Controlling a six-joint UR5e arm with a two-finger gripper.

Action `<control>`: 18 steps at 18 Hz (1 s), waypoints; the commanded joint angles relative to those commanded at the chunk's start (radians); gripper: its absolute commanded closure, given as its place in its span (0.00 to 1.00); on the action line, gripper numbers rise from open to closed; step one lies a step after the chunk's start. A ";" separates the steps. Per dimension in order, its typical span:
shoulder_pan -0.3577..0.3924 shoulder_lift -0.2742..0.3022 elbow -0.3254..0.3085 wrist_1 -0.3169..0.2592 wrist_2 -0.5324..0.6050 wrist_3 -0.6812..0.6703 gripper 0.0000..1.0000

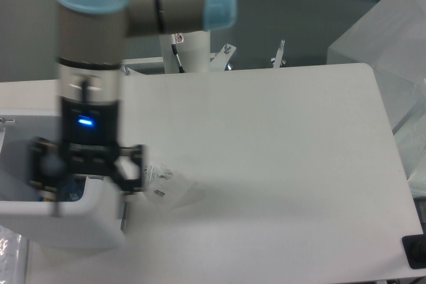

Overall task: Place the trash in the trash can
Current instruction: 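Move the gripper over the crumpled white wrapper and lower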

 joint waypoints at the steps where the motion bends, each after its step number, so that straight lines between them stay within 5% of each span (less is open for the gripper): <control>1: 0.025 -0.002 -0.009 0.000 0.002 0.002 0.00; 7: 0.091 -0.003 -0.123 0.002 0.046 0.058 0.00; 14: 0.091 0.047 -0.340 0.000 0.075 0.488 0.00; 18: 0.082 0.048 -0.434 -0.002 0.075 0.413 0.00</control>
